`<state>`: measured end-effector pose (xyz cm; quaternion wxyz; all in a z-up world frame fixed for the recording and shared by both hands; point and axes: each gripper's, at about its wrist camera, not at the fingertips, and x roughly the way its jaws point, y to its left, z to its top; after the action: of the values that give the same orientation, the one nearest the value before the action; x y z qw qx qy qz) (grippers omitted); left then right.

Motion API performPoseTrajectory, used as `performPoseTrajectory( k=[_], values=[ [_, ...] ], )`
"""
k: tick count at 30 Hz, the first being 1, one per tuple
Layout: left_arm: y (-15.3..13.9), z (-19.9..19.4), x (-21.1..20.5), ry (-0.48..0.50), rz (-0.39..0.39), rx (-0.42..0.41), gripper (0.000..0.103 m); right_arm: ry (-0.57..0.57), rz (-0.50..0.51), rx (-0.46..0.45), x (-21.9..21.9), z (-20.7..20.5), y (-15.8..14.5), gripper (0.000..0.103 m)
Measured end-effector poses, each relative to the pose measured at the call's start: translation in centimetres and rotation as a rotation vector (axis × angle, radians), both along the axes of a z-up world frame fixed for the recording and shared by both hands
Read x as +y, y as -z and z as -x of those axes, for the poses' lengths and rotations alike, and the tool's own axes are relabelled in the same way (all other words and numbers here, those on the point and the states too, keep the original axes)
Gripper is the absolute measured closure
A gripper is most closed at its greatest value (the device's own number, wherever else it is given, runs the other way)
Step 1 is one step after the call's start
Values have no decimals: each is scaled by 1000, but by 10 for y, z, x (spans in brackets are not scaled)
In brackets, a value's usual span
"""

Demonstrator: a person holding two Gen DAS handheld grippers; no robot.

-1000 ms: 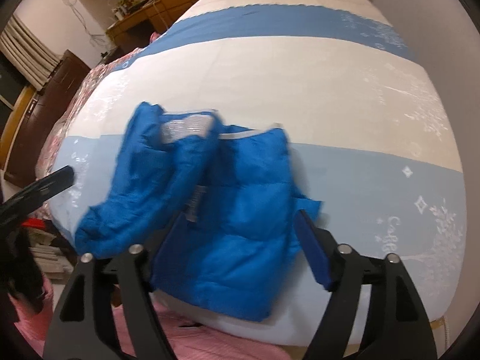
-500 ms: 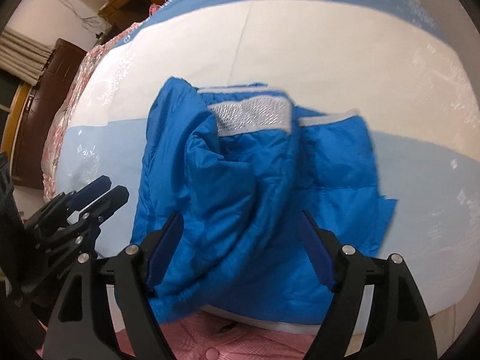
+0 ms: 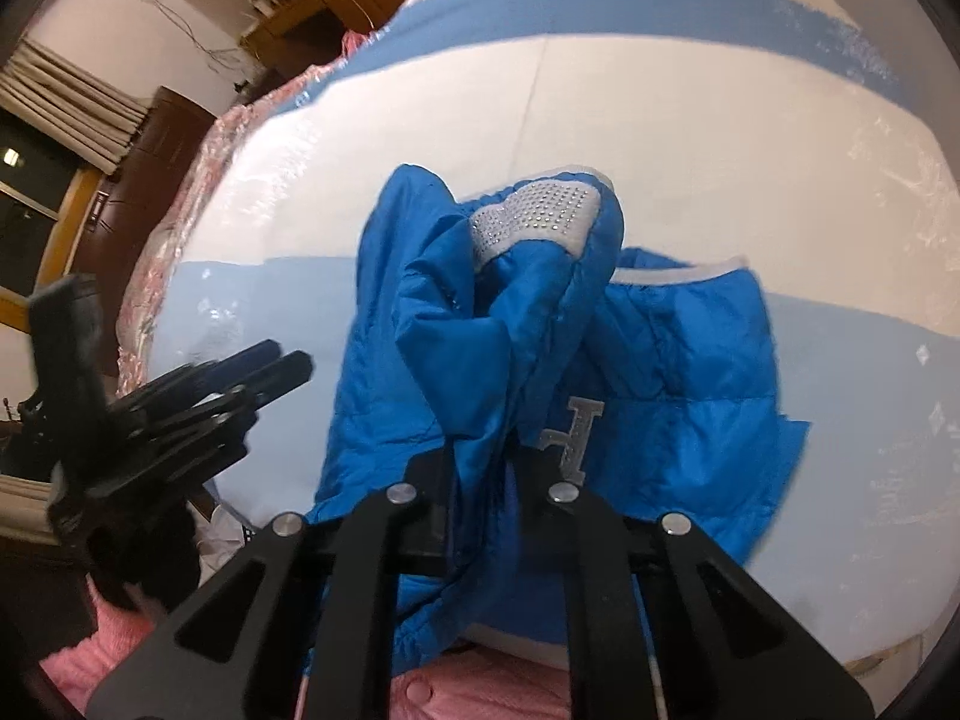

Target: Fold large clothes

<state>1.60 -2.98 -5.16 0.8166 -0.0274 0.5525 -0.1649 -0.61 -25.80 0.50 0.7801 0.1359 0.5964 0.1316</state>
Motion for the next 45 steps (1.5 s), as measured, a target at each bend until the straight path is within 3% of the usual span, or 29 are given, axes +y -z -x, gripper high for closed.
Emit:
performPoseTrajectory(
  k=[4,7,17,26,31,36,41,45],
  values=[
    [-7,8,-21,57,34,-15,61,46,27,-30,-35,17,-16,93],
    [-3,13,-40,103,52,-7,61,82,39,-13,-59,25,-9,93],
    [34,26,-82,174,30,50,60,151,59,139,-96,47,77,90],
    [44,36,-89,153,-2,30,60,177,36,156,-94,54,124,84],
    [38,39,-90,134,-29,8,61,158,38,148,-96,55,111,81],
    [24,47,-97,122,-44,-27,62,109,127,63,-94,63,62,74],
    [13,51,-98,112,-63,-55,62,10,101,-22,-70,65,22,74],
    [9,52,-94,103,-63,-54,62,-85,45,-22,-51,63,17,74]
  ],
)
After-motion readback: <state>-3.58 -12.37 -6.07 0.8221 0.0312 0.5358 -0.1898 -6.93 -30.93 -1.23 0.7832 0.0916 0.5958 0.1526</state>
